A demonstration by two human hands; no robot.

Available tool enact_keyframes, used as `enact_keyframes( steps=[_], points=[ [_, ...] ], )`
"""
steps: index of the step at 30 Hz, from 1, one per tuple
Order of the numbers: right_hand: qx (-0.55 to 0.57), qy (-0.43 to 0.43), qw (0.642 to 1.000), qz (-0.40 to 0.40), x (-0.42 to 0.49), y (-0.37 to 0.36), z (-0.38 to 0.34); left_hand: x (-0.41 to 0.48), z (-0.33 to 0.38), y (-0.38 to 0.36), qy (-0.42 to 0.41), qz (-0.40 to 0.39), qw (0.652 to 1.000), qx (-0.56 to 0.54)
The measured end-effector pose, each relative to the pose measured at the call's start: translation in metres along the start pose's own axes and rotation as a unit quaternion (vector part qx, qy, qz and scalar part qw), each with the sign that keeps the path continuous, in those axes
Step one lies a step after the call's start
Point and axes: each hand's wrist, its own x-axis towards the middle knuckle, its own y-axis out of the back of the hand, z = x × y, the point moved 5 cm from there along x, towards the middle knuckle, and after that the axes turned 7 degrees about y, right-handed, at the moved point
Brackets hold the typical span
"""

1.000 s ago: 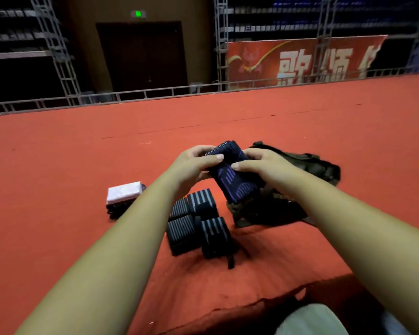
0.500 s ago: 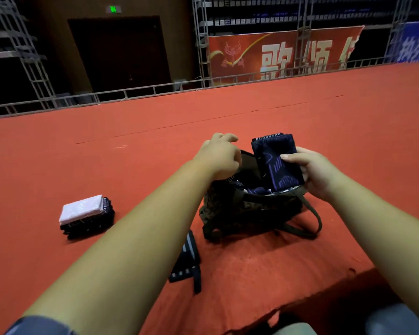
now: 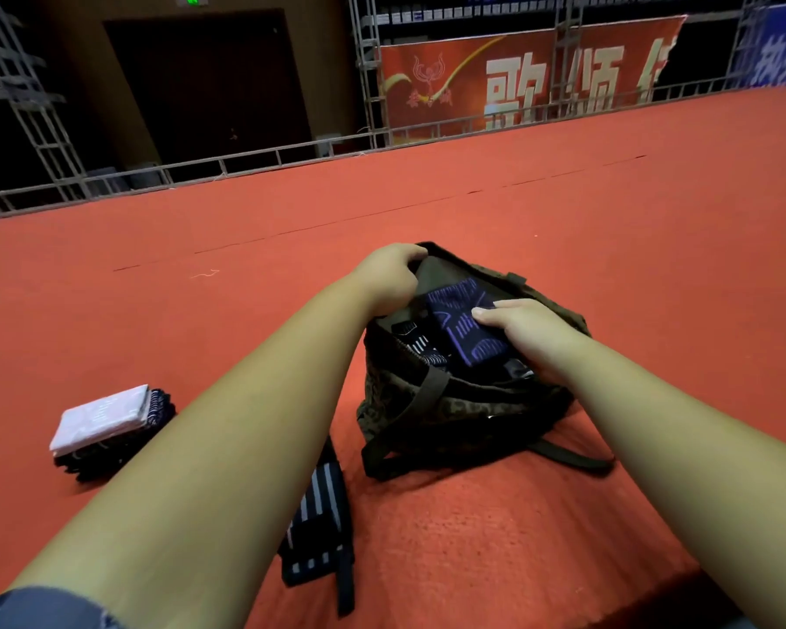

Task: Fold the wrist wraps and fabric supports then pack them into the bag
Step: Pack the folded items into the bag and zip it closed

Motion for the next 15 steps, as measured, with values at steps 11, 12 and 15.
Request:
enact_keyframes(
  steps=[11,12,15],
  points=[
    [-0.451,0.010,0.892,0.013,0.035,-0.029,0.011,0.002,-0.004,-0.003,-0.001,0.007,0.995,-0.097],
    [-0.474,-0.004,0.880,0.013,0.036,-0.031,0.012,0.000,-0.003,-0.002,-0.005,0.005,0.995,-0.095],
    [-0.508,-0.031,0.861,0.014,0.036,-0.032,0.008,-0.007,-0.004,0.000,-0.019,0.001,0.998,-0.060]
  ],
)
